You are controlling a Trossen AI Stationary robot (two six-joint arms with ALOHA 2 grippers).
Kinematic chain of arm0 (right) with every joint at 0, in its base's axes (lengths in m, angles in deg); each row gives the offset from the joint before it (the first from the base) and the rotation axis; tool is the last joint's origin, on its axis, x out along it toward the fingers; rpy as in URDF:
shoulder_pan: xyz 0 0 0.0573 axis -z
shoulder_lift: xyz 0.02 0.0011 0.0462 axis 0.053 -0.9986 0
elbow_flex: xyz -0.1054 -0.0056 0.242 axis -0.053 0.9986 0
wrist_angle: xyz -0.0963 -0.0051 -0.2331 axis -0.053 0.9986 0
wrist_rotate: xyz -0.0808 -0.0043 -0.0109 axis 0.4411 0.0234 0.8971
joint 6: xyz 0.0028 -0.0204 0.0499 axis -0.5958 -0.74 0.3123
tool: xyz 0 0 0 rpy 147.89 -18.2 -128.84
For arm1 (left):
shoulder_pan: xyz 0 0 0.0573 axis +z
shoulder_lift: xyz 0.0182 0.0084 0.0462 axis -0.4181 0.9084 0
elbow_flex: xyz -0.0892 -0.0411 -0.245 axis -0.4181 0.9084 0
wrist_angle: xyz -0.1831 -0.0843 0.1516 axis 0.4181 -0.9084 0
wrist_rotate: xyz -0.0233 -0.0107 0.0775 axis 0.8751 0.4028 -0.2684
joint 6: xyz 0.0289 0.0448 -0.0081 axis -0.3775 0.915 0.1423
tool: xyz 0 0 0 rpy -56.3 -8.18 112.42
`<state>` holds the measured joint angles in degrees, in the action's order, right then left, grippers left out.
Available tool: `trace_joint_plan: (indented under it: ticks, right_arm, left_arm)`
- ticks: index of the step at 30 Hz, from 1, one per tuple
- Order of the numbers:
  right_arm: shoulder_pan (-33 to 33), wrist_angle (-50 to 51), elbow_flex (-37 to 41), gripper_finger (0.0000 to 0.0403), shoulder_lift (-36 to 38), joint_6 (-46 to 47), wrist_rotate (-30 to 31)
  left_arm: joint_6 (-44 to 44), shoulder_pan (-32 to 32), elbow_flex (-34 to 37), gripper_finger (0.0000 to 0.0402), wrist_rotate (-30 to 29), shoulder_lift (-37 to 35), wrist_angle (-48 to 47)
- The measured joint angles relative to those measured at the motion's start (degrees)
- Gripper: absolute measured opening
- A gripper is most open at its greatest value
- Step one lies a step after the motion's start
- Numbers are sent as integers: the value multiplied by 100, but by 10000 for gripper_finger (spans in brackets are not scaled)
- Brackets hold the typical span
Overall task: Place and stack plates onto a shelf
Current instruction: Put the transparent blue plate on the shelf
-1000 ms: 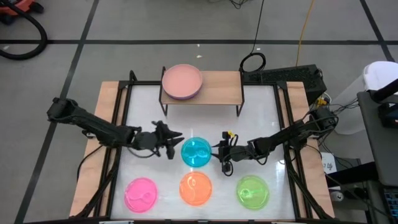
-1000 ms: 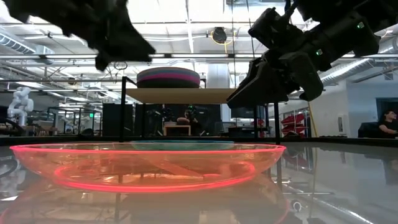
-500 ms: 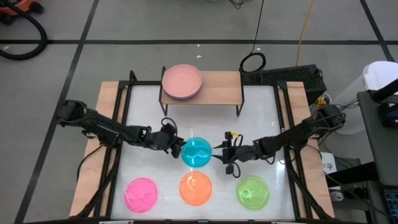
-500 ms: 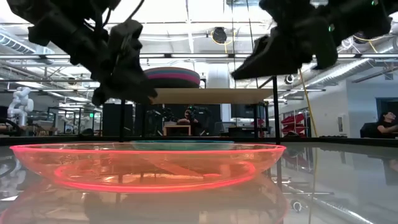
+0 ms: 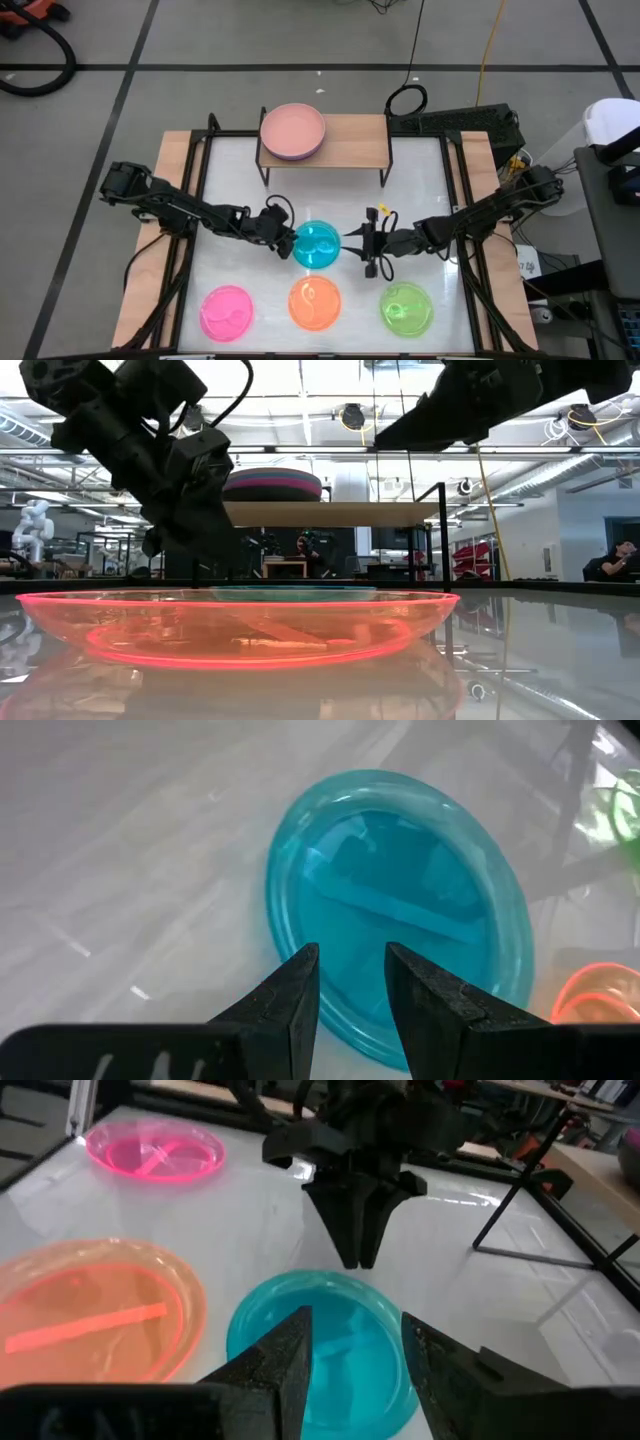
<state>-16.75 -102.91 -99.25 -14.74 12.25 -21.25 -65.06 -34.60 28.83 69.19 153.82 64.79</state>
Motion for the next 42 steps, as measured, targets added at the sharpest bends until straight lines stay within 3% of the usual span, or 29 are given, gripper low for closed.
trace_joint_plan:
  ticks: [8,23,36,39,42]
  right_arm:
    - [-22,197,0,139,-5,67,-4]
    - [-22,134,0,139,-5,188,-2]
    - [-20,125,0,139,-5,157,9]
    - [-20,154,0,139,-5,155,10]
    - [-20,180,0,139,-5,152,12]
  left_arm:
    - [-201,65,0,120,-13,0,-408]
    - [-68,65,-2,120,-11,158,-193]
    - [118,354,-4,119,527,691,304]
    - [610,354,-4,97,567,695,308]
    - [735,360,-4,47,702,697,308]
